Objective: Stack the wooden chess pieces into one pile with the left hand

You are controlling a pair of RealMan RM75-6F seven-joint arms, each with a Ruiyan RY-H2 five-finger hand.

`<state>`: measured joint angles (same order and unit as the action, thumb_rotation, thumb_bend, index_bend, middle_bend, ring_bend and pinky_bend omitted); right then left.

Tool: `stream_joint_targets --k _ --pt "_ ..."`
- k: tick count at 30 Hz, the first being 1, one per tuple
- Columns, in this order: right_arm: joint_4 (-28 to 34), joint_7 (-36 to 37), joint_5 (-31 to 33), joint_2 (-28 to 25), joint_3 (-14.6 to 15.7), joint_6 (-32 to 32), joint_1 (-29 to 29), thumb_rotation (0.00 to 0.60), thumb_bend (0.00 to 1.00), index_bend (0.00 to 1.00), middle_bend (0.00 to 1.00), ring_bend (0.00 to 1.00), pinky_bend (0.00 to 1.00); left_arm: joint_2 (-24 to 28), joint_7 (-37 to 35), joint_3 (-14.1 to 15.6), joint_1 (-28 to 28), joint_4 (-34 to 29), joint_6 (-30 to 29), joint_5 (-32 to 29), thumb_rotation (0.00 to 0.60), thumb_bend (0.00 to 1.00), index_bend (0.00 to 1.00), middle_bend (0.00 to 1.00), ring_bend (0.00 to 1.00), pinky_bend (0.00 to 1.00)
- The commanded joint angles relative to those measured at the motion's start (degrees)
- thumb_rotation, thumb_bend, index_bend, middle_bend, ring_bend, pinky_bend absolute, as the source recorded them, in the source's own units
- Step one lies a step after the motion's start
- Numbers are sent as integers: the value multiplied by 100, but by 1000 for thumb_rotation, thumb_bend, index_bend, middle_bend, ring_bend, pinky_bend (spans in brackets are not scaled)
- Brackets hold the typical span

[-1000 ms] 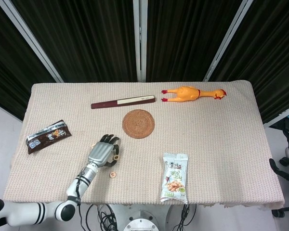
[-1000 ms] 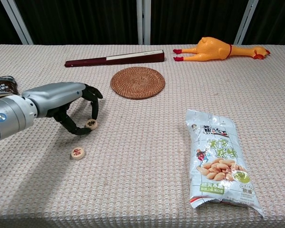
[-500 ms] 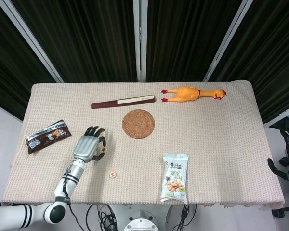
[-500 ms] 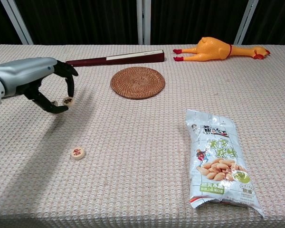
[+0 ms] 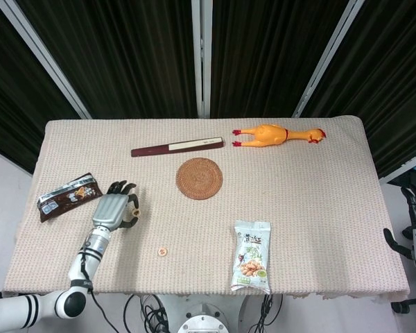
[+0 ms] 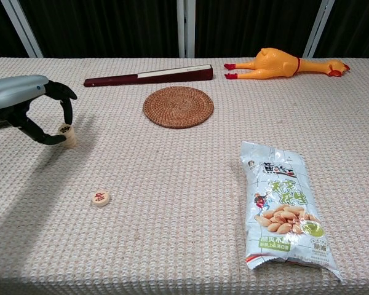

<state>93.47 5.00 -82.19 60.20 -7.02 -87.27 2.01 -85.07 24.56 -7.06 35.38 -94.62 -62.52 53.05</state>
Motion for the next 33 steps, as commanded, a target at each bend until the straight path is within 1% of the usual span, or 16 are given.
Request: stream_joint_targets --k 1,13,28,30,33 --pt "2 -15 7 1 0 9 4 600 246 0 0 0 0 -22 -49 -21 4 55 43 -5 600 277 503 124 0 0" --pt "8 -30 7 3 4 8 2 600 246 0 0 0 0 -115 -188 -68 17 255 156 -28 600 276 477 124 0 0" --pt "10 -46 20 4 3 23 8 600 246 0 0 0 0 -64 -204 -70 -12 274 176 -47 600 277 462 124 0 0" --pt "11 -51 18 8 5 19 7 600 246 0 0 0 0 -46 -236 -76 -28 249 149 -7 600 276 452 124 0 0" --pt "13 -62 21 10 6 21 7 600 246 0 0 0 0 19 -240 -52 -47 139 105 111 600 277 405 122 0 0"
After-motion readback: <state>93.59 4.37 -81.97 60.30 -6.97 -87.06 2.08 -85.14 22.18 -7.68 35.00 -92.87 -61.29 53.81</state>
